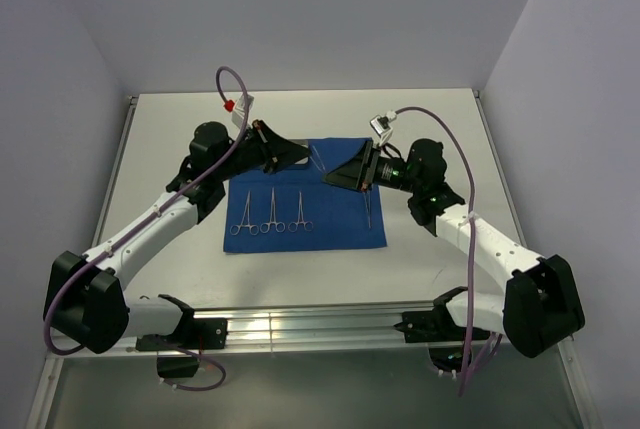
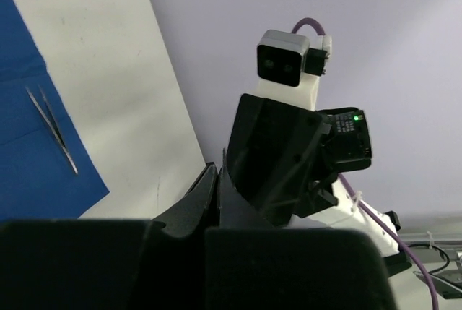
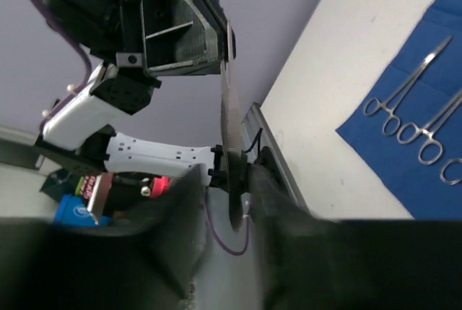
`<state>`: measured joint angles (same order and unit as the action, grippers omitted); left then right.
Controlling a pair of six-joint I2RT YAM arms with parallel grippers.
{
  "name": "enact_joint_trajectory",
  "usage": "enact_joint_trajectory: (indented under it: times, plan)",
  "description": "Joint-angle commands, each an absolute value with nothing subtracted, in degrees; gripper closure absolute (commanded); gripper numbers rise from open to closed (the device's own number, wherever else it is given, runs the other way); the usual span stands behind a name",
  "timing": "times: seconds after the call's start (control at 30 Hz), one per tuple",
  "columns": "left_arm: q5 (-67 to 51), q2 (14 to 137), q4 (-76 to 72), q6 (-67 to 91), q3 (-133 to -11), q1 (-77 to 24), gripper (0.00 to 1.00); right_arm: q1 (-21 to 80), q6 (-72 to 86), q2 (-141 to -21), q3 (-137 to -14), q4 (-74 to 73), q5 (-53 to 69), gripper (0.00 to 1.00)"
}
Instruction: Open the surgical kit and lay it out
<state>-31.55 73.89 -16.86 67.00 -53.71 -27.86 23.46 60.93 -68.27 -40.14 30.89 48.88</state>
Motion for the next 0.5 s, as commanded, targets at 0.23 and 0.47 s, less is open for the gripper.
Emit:
enact_joint_trajectory:
  times: [0.23, 0.47]
  plan:
    - [-27.0, 72.8, -8.2, 61.0, -54.6, -26.3, 1.00, 18.3, 29.8, -63.5, -52.5, -5.7, 35.3, 0.20]
    - [-21.1, 76.4, 4.9, 58.5, -59.8, -27.2, 1.00, 20.7, 15.7, -64.4, -60.9, -20.2, 27.1, 0.20]
